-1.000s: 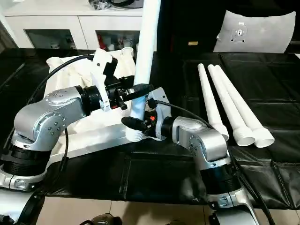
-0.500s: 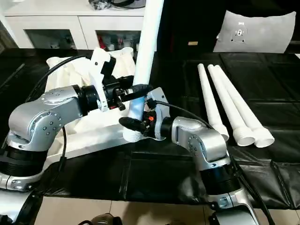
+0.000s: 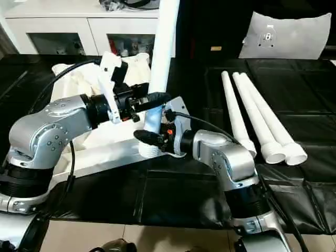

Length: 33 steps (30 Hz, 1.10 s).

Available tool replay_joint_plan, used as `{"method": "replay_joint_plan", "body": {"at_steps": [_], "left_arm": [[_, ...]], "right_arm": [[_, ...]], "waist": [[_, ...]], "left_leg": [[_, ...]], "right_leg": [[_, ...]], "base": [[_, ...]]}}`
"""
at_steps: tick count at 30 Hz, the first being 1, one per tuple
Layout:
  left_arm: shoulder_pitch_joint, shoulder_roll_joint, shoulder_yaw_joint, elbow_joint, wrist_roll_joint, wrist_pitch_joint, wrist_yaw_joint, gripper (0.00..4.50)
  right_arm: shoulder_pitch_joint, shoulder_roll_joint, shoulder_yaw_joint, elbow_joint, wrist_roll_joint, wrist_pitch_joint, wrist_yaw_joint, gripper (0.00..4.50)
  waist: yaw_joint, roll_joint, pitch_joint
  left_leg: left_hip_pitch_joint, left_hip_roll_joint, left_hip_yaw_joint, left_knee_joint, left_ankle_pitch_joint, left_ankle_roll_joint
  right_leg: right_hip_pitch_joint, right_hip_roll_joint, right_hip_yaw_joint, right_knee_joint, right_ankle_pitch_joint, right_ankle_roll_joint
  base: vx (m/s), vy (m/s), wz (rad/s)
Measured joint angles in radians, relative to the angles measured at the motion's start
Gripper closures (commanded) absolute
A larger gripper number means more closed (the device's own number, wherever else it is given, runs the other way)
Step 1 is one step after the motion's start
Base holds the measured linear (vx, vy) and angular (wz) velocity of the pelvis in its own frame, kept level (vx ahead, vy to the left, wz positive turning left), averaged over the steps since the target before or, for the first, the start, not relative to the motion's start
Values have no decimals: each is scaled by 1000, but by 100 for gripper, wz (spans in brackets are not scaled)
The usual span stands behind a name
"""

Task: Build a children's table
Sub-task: Insert table leg to table base

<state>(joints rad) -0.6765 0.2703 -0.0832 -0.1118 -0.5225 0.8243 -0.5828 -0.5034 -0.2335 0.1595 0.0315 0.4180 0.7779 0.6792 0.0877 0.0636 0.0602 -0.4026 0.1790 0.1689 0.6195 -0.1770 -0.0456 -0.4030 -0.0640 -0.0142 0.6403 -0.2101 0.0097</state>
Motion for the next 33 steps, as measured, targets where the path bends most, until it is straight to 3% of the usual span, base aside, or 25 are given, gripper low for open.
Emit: {"method": "replay_joint_plan", "body": {"at_steps": [17, 22, 27, 33], "left_arm": [[2, 5, 17, 20, -4, -5, -25, 196], [24, 27, 17, 28, -13, -36, -88, 196], [55, 45, 64, 28, -86, -47, -187, 181], [92, 74, 61, 15, -89, -84, -231, 181]], "right_arm": [[2, -1, 6, -1, 0, -6, -3, 256], [18, -2, 18, -17, 0, -6, 4, 256], [29, -7, 27, -13, 0, -11, 14, 257], [43, -7, 34, -10, -22, -22, -5, 257]], "waist": [[0, 0, 0], [0, 0, 0], [0, 0, 0], [0, 0, 0]], "left_leg": [[0, 0, 0, 0, 0, 0], [0, 0, 0, -1, 0, 0], [0, 0, 0, -1, 0, 0], [0, 0, 0, -1, 0, 0]], "right_leg": [[0, 0, 0, 0, 0, 0], [0, 0, 0, 0, 0, 0], [0, 0, 0, 0, 0, 0], [0, 0, 0, 0, 0, 0]], "base": [[0, 0, 0], [0, 0, 0], [0, 0, 0], [0, 0, 0]]}}
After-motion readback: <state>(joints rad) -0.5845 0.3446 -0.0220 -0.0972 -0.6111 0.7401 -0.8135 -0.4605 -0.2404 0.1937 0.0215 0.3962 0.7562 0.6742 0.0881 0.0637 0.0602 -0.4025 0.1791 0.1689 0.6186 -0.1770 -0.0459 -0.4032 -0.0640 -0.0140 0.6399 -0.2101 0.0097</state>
